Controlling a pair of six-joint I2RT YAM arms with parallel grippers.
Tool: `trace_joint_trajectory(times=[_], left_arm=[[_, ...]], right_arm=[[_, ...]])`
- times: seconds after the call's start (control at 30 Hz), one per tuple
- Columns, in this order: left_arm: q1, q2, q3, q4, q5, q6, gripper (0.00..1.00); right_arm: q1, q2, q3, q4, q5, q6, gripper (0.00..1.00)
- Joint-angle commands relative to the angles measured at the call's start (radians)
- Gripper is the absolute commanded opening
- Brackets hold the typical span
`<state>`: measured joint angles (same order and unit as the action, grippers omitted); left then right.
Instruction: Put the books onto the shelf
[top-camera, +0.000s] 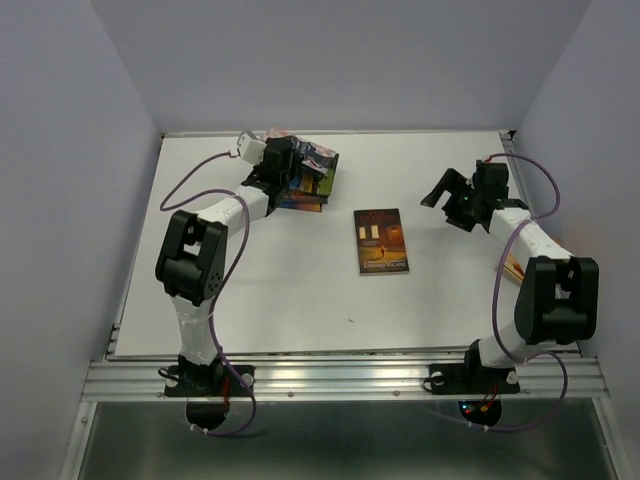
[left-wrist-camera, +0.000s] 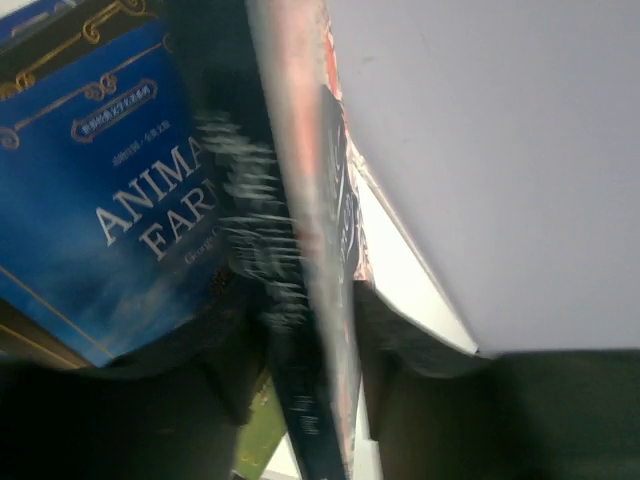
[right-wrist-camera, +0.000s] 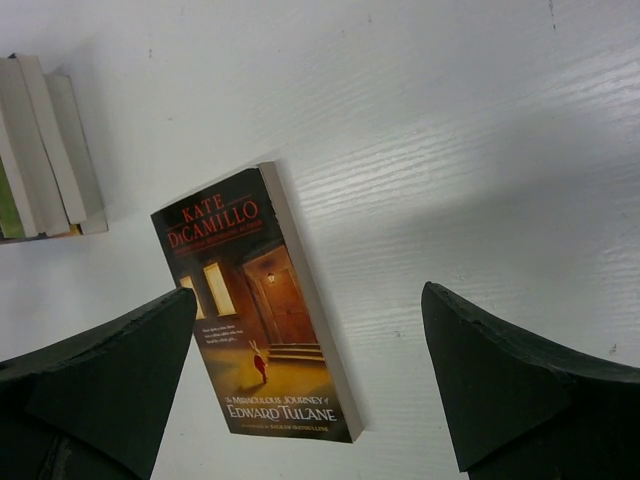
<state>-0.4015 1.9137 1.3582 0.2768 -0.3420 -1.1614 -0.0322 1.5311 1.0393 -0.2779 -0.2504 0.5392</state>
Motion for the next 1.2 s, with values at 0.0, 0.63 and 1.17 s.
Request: trace_joint_trajectory(times=[0.0, 0.63, 1.17], left_arm=[[-0.049, -0.093, -0.001, -0.013, -0.140, -0.012, 0.65], [-0.157, -0.340, -0.225, -0.097, -0.147, 0.012, 0.99], [-0.221, -0.167, -0.223, -0.143, 0.609, 0.491, 0.97]], right_arm=[[-0.005, -0.002, 0.015, 0.011, -0.003, -0.001, 1.00], [-0.005, 0.003, 0.004, 0.008, -0.043, -0.054, 1.00], [0.135, 0.176, 0.037, -0.060, -0.101, -0.148, 1.00]])
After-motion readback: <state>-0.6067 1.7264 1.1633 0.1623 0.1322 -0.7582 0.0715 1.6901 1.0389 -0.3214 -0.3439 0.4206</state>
